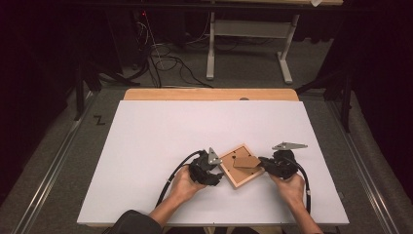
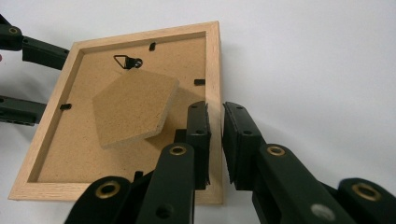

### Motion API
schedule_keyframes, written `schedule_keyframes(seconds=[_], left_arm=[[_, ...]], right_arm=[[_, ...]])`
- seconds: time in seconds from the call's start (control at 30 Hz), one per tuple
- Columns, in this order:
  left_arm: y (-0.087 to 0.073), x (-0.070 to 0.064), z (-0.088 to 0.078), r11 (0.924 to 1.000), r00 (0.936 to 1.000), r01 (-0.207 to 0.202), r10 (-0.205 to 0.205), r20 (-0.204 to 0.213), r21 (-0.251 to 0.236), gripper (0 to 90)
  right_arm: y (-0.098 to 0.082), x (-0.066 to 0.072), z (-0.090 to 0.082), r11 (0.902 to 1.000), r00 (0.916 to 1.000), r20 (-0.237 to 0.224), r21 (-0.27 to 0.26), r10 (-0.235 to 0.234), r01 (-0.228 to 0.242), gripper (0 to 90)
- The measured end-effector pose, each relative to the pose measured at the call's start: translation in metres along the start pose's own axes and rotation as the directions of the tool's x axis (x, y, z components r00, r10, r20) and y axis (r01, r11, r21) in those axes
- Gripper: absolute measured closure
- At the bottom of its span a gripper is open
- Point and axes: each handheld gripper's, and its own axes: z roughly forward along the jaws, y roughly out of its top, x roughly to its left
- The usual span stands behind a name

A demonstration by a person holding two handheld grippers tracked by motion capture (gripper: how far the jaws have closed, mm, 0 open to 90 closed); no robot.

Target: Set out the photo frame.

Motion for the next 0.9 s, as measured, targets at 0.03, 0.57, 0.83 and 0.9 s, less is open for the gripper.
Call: schedule_keyframes(seconds=[0.03, 0.57, 0.83, 0.9], left_arm=[[0.0001, -0.0002, 0.0000, 1.0000, 1.0000, -0.002, 0.002, -0.002, 0.001, 44.4], [0.0060, 0.0027, 0.0092, 0.9993, 0.9997, 0.021, -0.021, -0.010, -0.029, 44.7], [0.0072, 0.0040, 0.0063, 0.9981, 0.9997, 0.019, -0.020, -0.011, -0.059, 45.3], [0.0072, 0.0037, 0.0063, 0.9979, 0.9997, 0.021, -0.022, -0.011, -0.061, 45.5]], right_arm=[[0.0002, -0.0002, -0.0002, 1.0000, 1.0000, 0.000, 0.005, 0.002, -0.002, 82.1], [0.0011, -0.0087, 0.0000, 0.9990, 0.9988, -0.023, 0.006, 0.044, -0.044, 82.7], [0.0025, -0.0075, -0.0012, 0.9995, 0.9995, -0.008, 0.006, 0.031, -0.031, 82.1], [0.0025, -0.0074, -0.0016, 0.9996, 0.9995, -0.008, 0.005, 0.029, -0.029, 81.8]])
